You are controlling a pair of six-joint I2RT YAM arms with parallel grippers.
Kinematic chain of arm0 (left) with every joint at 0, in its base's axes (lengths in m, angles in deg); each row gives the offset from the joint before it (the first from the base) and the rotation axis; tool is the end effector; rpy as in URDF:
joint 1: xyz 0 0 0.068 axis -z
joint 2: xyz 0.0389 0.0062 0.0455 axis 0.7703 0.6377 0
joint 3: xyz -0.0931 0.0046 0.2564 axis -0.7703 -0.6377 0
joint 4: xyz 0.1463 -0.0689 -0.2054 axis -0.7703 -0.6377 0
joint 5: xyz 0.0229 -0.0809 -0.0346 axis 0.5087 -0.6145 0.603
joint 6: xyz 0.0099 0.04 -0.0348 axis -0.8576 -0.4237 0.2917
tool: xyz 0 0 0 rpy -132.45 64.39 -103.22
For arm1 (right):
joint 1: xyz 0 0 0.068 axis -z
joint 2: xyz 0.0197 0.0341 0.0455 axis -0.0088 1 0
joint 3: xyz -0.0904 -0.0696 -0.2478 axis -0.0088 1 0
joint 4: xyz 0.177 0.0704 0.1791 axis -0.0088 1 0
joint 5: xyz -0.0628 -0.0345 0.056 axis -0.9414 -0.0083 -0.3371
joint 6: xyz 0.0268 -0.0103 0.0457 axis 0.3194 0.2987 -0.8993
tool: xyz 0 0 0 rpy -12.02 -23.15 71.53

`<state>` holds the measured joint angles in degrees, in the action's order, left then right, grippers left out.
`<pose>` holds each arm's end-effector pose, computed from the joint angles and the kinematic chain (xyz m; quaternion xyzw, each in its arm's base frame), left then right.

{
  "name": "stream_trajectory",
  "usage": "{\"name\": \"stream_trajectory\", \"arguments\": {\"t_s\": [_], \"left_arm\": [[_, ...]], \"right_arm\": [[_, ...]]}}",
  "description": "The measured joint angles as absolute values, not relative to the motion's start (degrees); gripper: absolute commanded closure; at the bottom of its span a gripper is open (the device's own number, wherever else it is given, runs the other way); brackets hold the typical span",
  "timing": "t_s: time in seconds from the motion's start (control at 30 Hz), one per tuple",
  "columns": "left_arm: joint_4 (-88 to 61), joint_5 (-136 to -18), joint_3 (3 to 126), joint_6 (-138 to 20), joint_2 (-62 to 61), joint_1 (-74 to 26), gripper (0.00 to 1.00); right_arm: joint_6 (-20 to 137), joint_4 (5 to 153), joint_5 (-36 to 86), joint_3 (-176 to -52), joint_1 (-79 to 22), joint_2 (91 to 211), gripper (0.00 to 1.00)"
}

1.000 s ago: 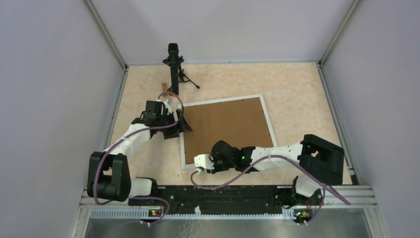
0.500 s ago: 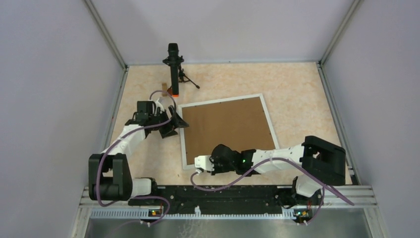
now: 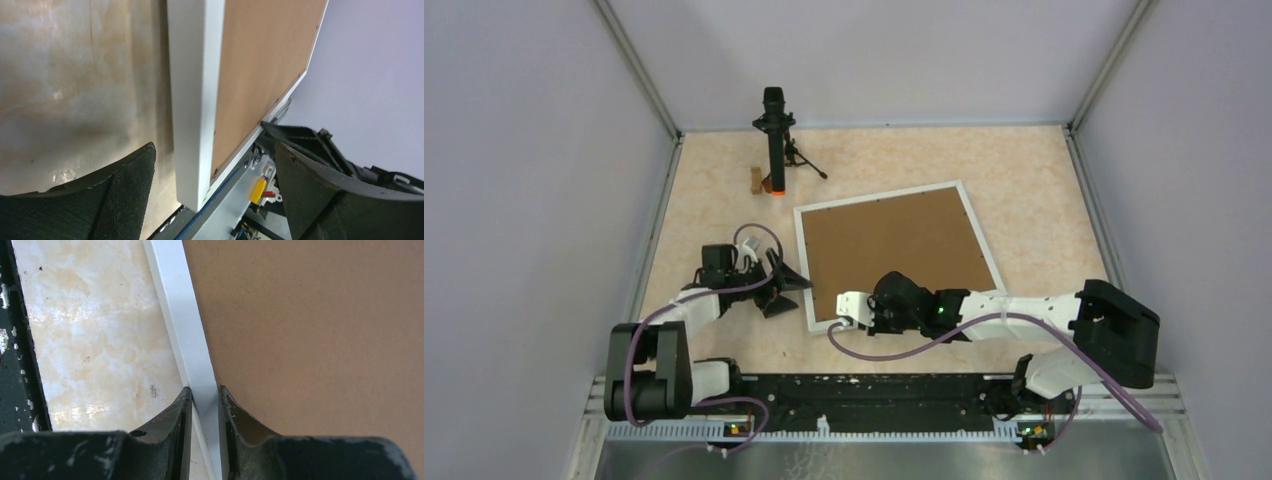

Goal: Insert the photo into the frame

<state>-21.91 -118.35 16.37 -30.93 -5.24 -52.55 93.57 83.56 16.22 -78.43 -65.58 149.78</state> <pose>0.2046 -0.0195 0.1483 -0.1817 0.8518 -0.4700 0.1434 0.1131 0.2535 0.1846 -0.6745 0.6323 0.1166 0.3628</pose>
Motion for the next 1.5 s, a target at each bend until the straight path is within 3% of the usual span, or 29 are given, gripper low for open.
{"name": "stream_trajectory", "arguments": {"t_s": [0.47,1.03,1.17,1.23,1.27,1.3,1.33,1.37,1.5], "left_arm": [[-5.32,-124.08,6.20,-22.54,-0.91,-52.20,0.22],[25.17,-124.62,1.96,-6.56,10.28,-46.11,0.75],[26.62,-124.65,1.94,-3.65,7.96,-46.11,0.88],[25.13,-124.69,2.31,-3.41,4.83,-46.11,1.00],[23.16,-125.10,3.01,-3.35,2.91,-46.08,1.00],[21.35,-125.76,3.84,-3.33,1.29,-45.86,1.00],[19.40,-126.33,4.89,-3.33,-0.26,-45.69,1.00],[17.37,-126.79,6.16,-3.41,-1.61,-45.47,1.00],[11.45,-128.01,10.68,-4.05,-4.37,-45.34,1.00]], "right_arm": [[93.53,83.65,17.20,-78.43,-64.71,149.45,1.00],[93.38,83.17,15.12,-78.43,-63.68,148.57,1.00],[92.33,82.91,13.64,-78.43,-63.44,147.98,0.70],[91.13,82.80,13.00,-78.43,-63.44,147.48,0.50],[90.03,82.16,12.83,-78.43,-63.44,147.07,0.44],[88.85,81.57,12.46,-78.50,-63.44,146.69,0.34],[87.91,80.94,12.22,-78.52,-63.44,146.19,0.09],[86.65,80.79,12.04,-78.54,-63.46,145.49,0.02],[80.07,82.60,10.90,-79.17,-64.77,142.08,0.01]]}}
